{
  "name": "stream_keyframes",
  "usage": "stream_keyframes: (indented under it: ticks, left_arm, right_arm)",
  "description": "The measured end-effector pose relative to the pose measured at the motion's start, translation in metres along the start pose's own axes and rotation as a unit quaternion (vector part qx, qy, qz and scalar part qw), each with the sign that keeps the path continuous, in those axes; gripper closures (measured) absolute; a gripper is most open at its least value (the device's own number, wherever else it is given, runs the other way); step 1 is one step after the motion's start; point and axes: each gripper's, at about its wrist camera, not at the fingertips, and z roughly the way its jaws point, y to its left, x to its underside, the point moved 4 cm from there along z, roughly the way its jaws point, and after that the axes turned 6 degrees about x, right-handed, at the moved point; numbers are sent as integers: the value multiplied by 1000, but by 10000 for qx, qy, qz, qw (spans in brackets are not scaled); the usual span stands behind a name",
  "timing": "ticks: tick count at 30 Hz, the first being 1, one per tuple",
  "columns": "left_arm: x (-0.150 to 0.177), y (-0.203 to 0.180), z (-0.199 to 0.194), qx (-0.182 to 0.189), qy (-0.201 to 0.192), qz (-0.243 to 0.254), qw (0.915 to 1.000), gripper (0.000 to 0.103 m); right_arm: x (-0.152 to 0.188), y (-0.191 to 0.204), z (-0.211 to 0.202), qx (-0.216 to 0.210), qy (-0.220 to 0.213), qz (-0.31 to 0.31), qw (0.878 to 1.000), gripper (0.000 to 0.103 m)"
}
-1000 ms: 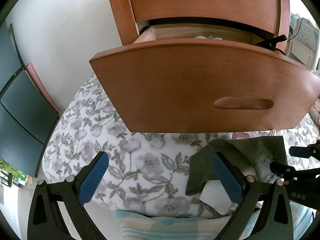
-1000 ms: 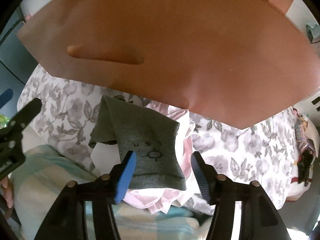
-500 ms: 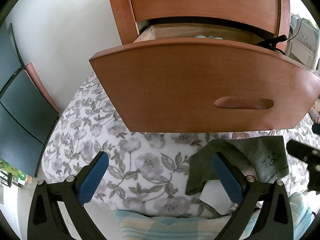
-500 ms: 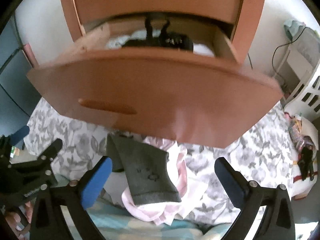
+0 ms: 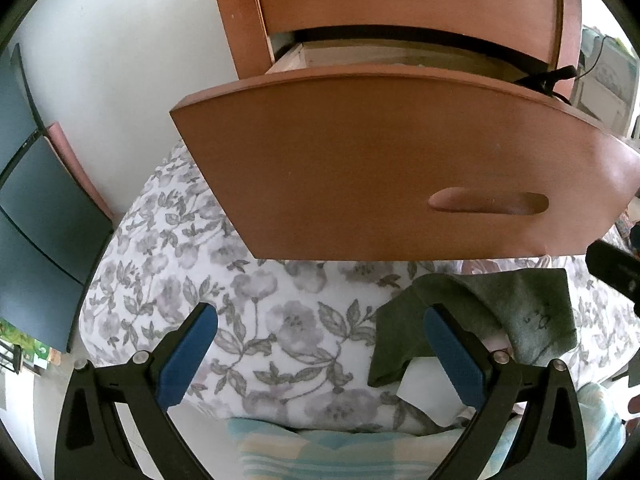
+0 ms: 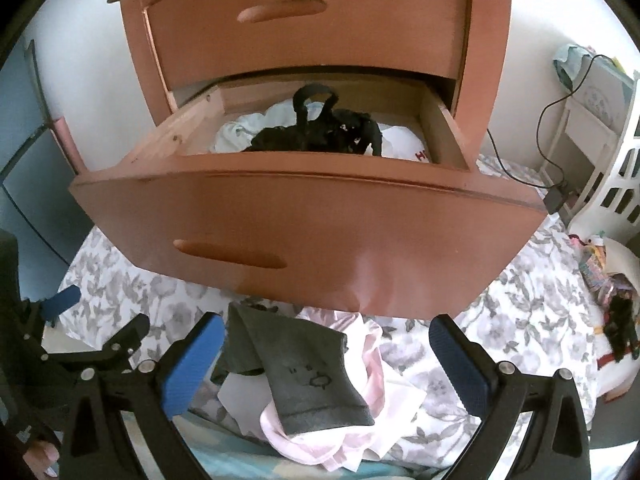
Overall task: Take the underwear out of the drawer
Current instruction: 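Reach the right gripper into the drawer toward the black garment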
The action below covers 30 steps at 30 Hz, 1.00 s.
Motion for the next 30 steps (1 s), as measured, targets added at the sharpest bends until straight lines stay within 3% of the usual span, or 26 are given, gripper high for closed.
stream_keyframes:
  ticks: [17,30]
  left_arm:
    - [-1,0,1,10,-11,60,10000,1]
    - [-1,0,3,96,48,36,9999,1]
  right_arm:
    - [-44,-14,-55,-125,-813,213,9964,0]
    - [-92,-6,-55,-283,-852,-89,9959,0]
